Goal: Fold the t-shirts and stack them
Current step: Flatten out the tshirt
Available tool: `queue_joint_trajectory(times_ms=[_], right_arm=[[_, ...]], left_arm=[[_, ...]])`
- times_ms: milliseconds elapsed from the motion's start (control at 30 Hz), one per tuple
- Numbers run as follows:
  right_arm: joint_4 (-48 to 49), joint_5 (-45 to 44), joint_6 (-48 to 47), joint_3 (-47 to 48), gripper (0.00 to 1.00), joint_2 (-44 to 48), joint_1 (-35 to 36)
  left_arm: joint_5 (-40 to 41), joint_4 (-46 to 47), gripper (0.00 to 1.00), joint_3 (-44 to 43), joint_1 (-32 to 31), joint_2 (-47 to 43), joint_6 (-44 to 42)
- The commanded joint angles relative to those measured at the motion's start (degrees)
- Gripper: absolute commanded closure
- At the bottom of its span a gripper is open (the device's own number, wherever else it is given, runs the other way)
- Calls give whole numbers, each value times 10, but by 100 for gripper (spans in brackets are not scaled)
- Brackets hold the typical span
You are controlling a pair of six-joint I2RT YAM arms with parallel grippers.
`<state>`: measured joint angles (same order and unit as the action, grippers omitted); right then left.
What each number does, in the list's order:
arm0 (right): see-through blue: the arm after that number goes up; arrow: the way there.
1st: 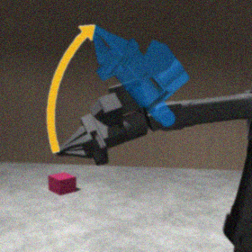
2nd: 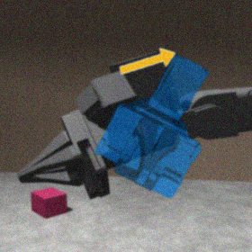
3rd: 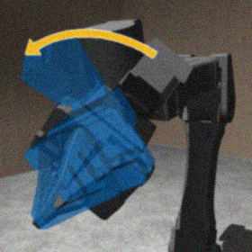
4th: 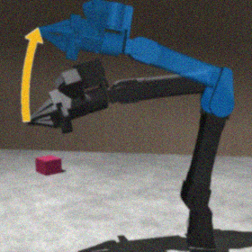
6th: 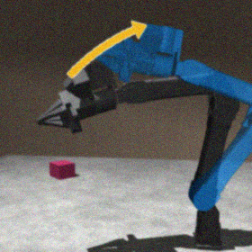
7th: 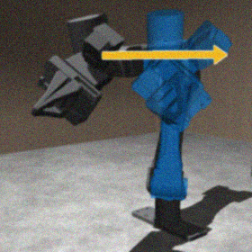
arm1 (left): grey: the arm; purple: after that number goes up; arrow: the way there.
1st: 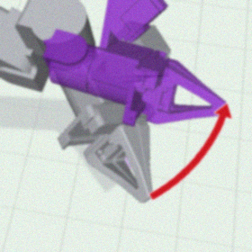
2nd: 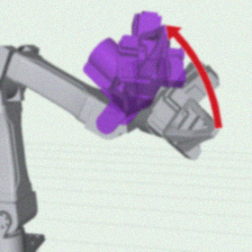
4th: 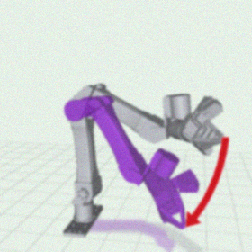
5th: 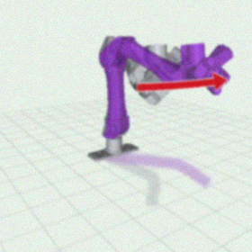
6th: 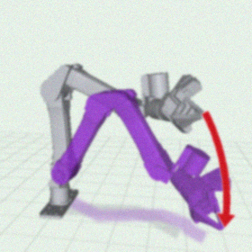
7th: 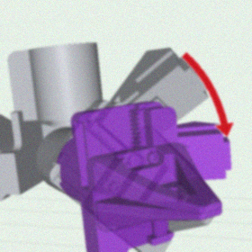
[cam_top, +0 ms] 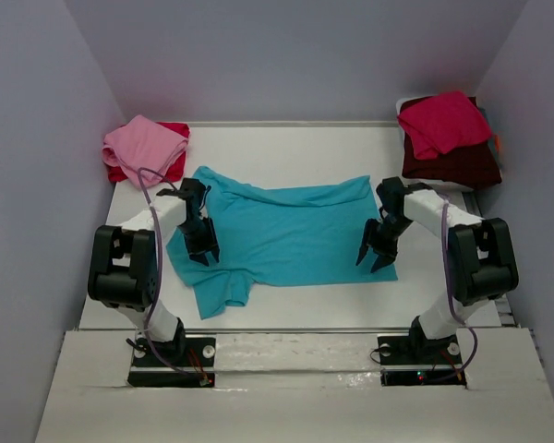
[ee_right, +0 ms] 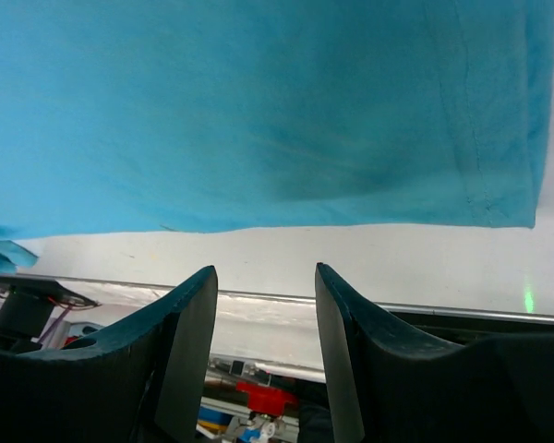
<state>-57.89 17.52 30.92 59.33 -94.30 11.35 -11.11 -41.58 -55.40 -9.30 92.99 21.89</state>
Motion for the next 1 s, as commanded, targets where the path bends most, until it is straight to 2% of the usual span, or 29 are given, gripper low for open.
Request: queue_joint_trajectory(times_ms=[0, 67, 267, 400, 533, 967], right_arm=[[-17, -14, -6, 60, 47, -8, 4], [-15, -22, -8, 71, 47, -7, 4], [5, -60, 0, 151, 47, -38, 4], [4, -107, 6, 229, 48, -96, 4], [5, -108, 10, 322, 48, -166, 4], [-16, -144, 6, 507, 49, -325, -13]], left_arm=[[13, -27, 56, -41, -3, -19, -13], [28, -27, 56, -45, -3, -20, -17], [32, -14, 56, -138, -3, 24, -17], [41, -6, 56, -186, -3, 80, -22], [29, 4, 56, -219, -3, 121, -26], [56, 22, 56, -320, -3, 219, -36]])
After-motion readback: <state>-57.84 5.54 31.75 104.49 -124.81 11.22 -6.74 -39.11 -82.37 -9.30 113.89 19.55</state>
